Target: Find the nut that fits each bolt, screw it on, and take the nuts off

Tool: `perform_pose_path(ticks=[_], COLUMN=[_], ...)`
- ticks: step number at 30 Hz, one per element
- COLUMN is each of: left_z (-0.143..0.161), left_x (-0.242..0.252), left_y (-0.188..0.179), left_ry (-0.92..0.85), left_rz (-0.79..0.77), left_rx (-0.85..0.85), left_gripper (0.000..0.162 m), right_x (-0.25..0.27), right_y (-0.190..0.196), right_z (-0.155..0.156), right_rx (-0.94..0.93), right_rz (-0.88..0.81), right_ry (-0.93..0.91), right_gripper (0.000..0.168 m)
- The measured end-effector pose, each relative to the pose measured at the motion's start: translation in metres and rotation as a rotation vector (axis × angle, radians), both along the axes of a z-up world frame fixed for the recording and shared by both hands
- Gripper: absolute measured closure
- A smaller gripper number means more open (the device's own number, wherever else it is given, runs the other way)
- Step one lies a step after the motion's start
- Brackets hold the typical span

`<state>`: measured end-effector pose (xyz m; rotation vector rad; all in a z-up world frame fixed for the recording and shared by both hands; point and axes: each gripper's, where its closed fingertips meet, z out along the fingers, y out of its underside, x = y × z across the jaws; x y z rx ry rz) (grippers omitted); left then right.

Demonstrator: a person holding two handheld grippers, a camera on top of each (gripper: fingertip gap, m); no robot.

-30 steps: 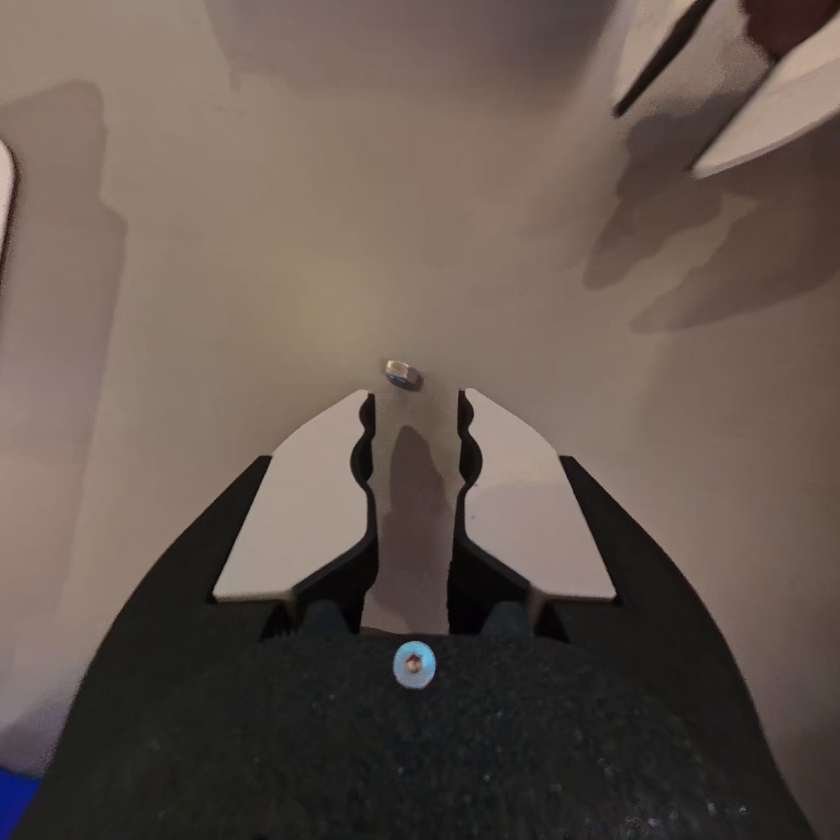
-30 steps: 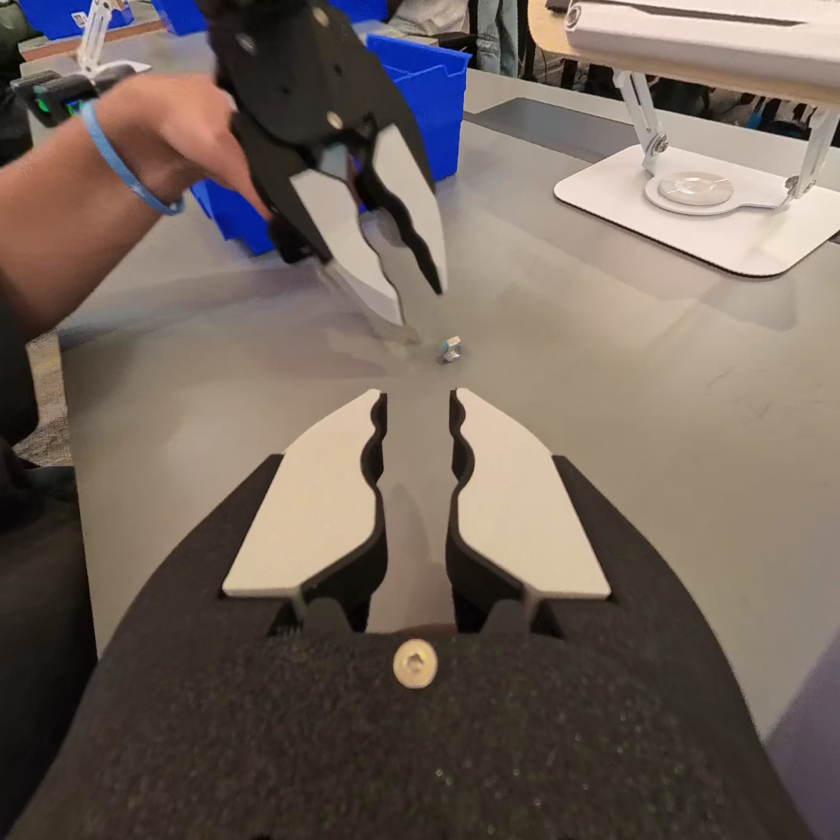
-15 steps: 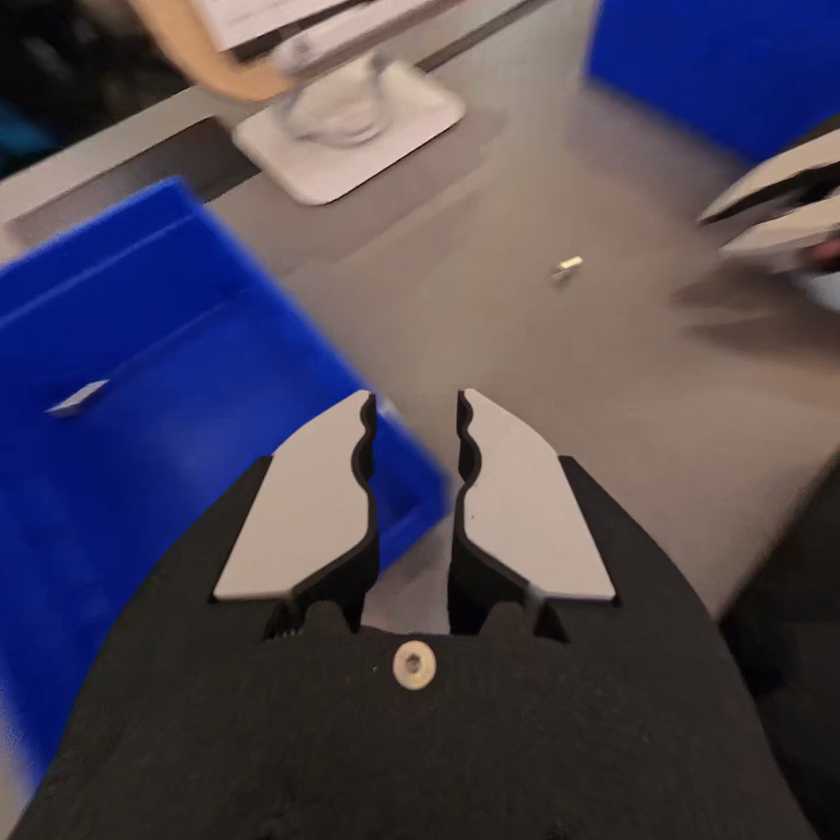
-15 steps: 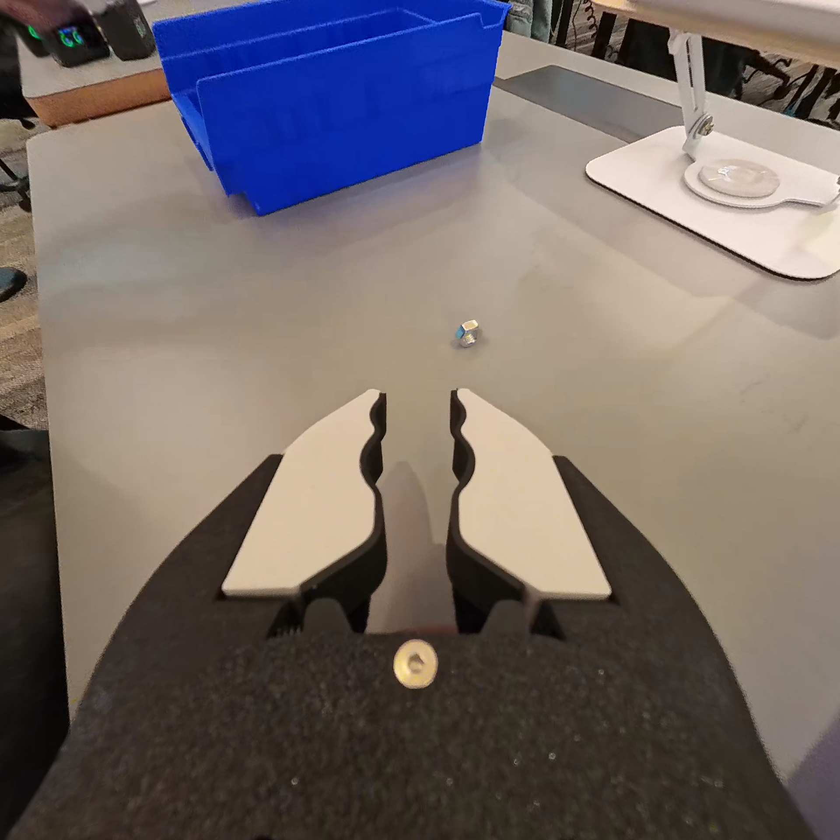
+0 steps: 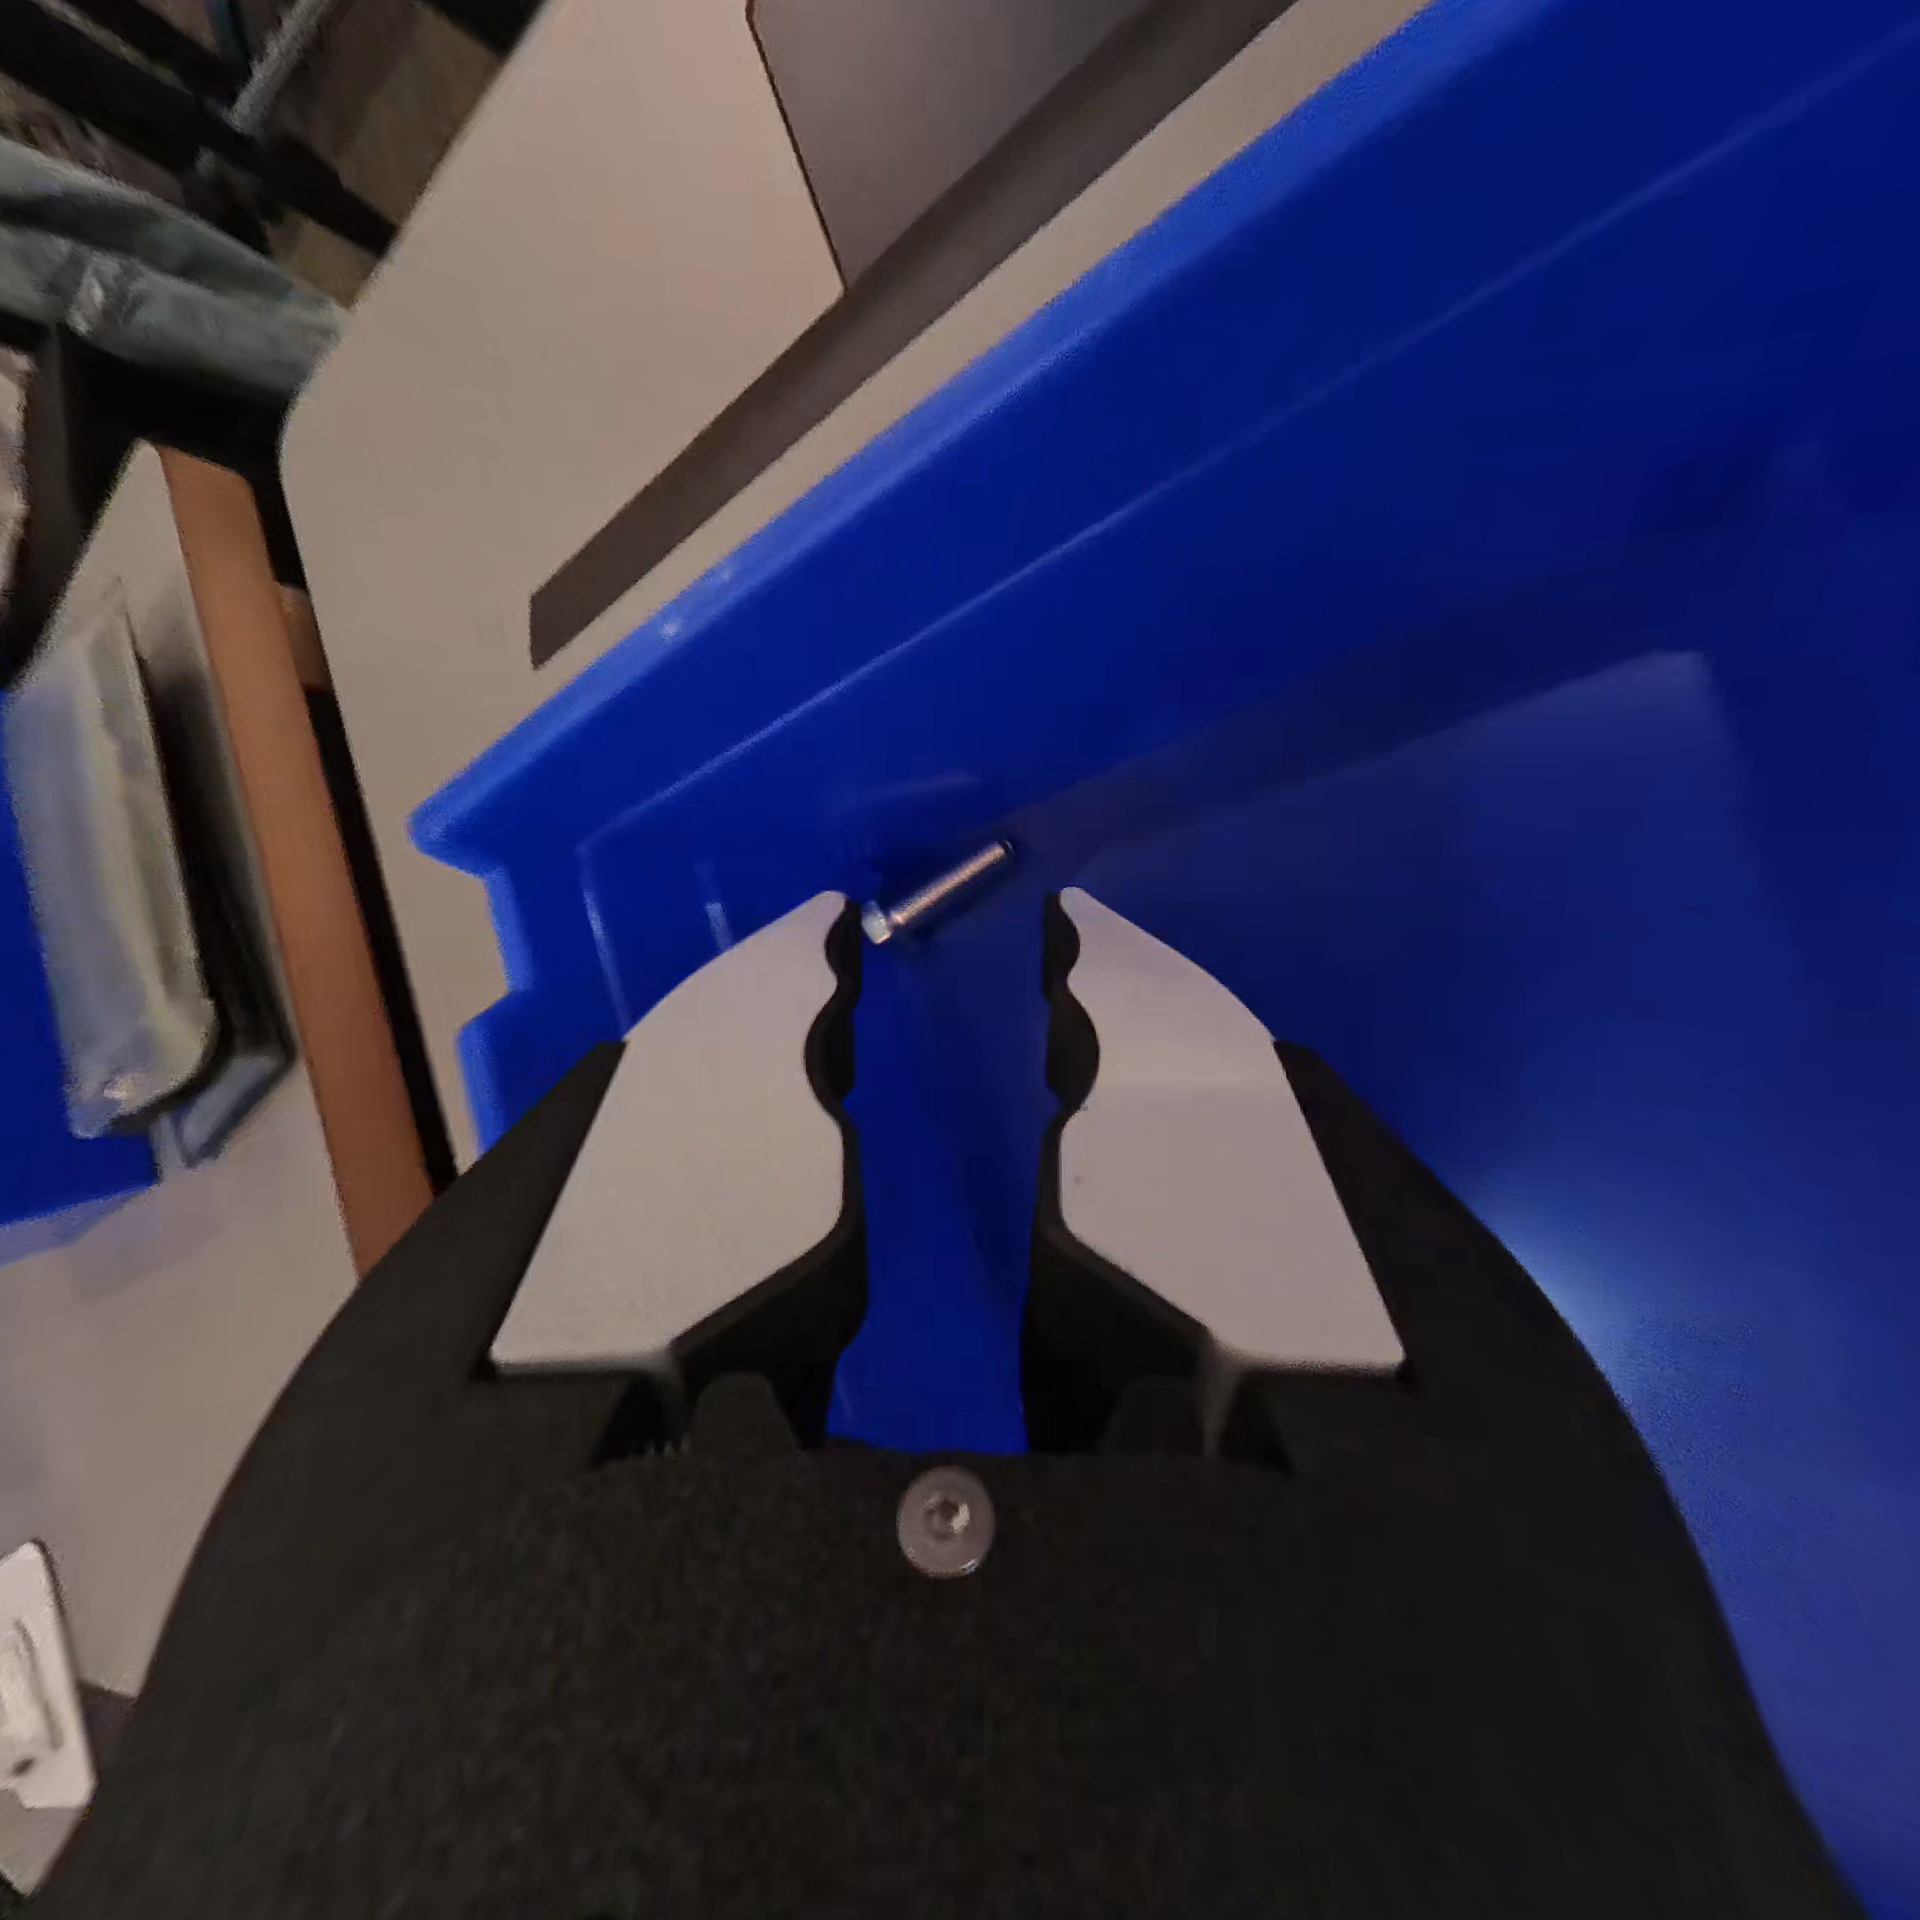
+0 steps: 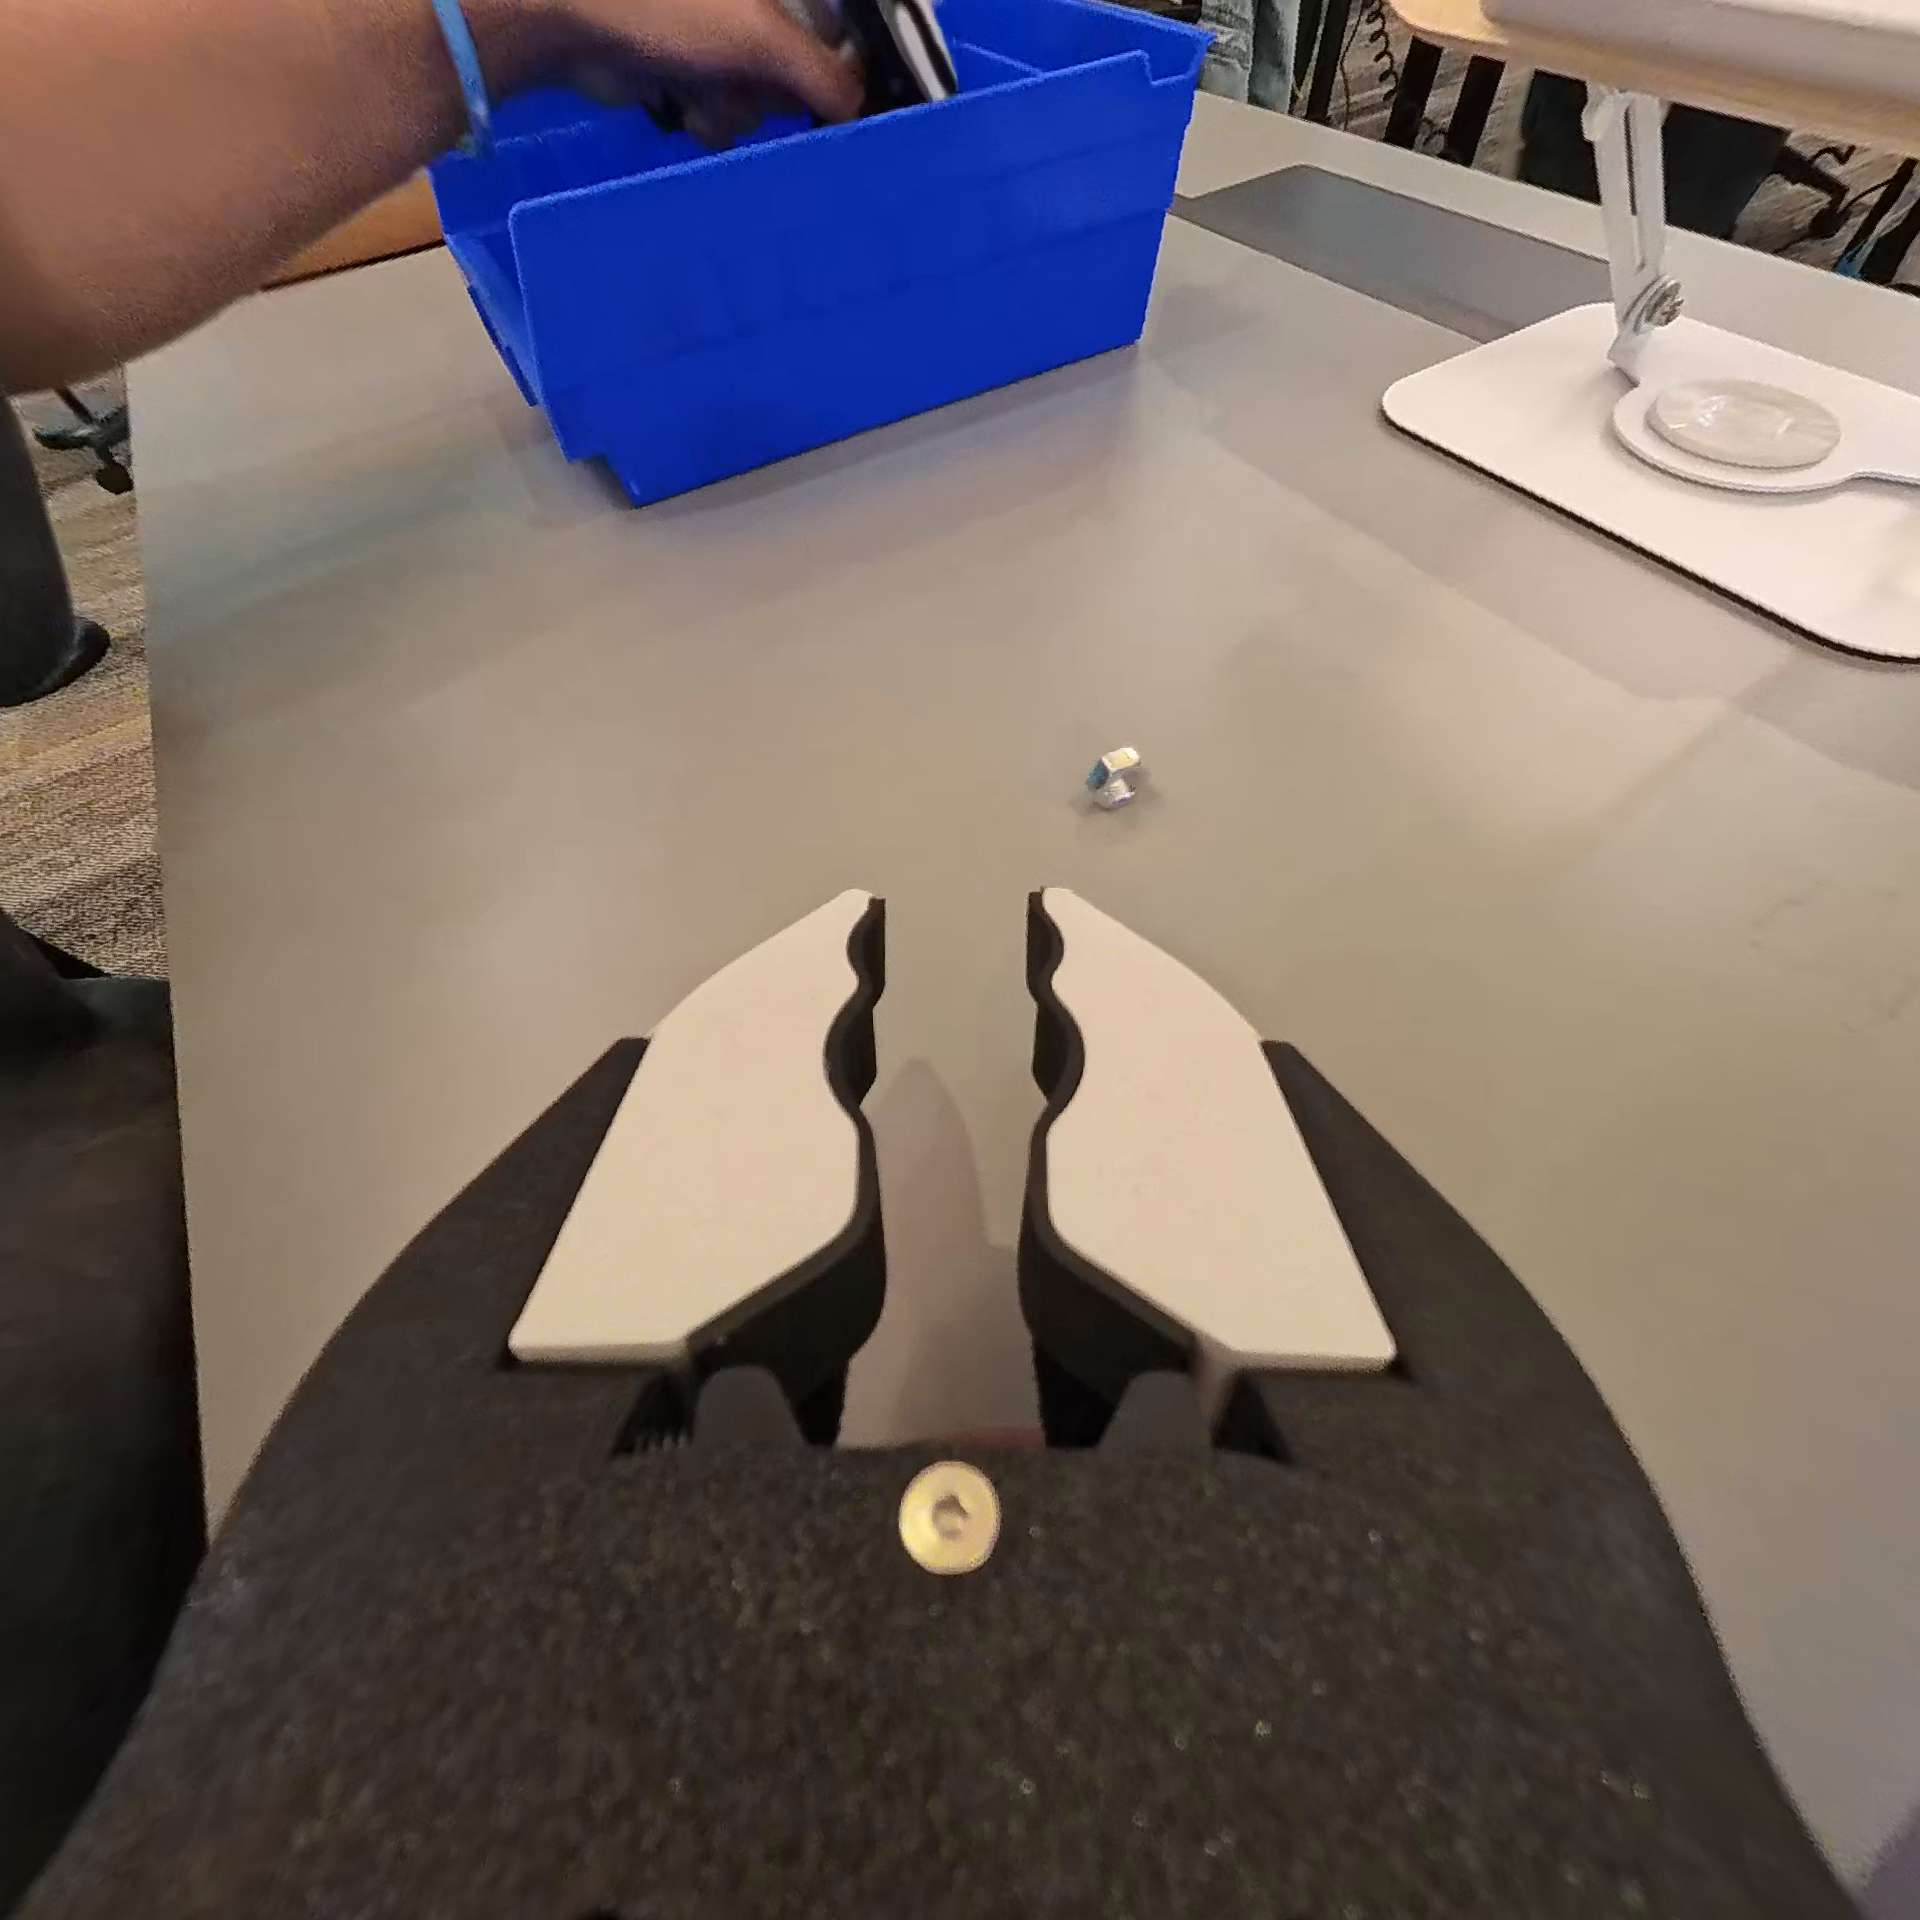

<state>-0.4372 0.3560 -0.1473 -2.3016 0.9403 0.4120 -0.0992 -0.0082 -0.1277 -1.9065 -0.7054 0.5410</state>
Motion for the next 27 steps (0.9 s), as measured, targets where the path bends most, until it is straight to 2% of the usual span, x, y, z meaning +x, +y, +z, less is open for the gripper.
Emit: perform_pose_path(ticks=[6,12,19,20,27], left_z=[-0.018,-0.024,-0.035,-0.035,-0.025], left_x=[-0.003,-0.009,-0.008,-0.01,0.001], left_y=[0.007,0.014,0.022,0.023,0.006], left_ry=[-0.157,-0.253,-0.362,-0.361,-0.472], left_rz=[0.175,0.33,0.416,0.423,0.366], left_rx=[-0.011,0.031,0.049,0.058,0.016], left_gripper=[0.112,0.105,0.111,0.12,0.123], right_x=[-0.001,-0.002,-0.002,-0.002,-0.002], right_y=[0.0,0.0,-0.001,-0.001,-0.001], right_z=[-0.001,-0.004,-0.007,-0.007,-0.006], right_rx=[-0.004,-0.015,-0.024,-0.025,-0.031], right_rz=[0.005,0.011,0.014,0.014,0.018], right_ry=[0.007,0.014,0.015,0.018,0.031], right_gripper=[0.143,0.143,0.144,0.144,0.144])
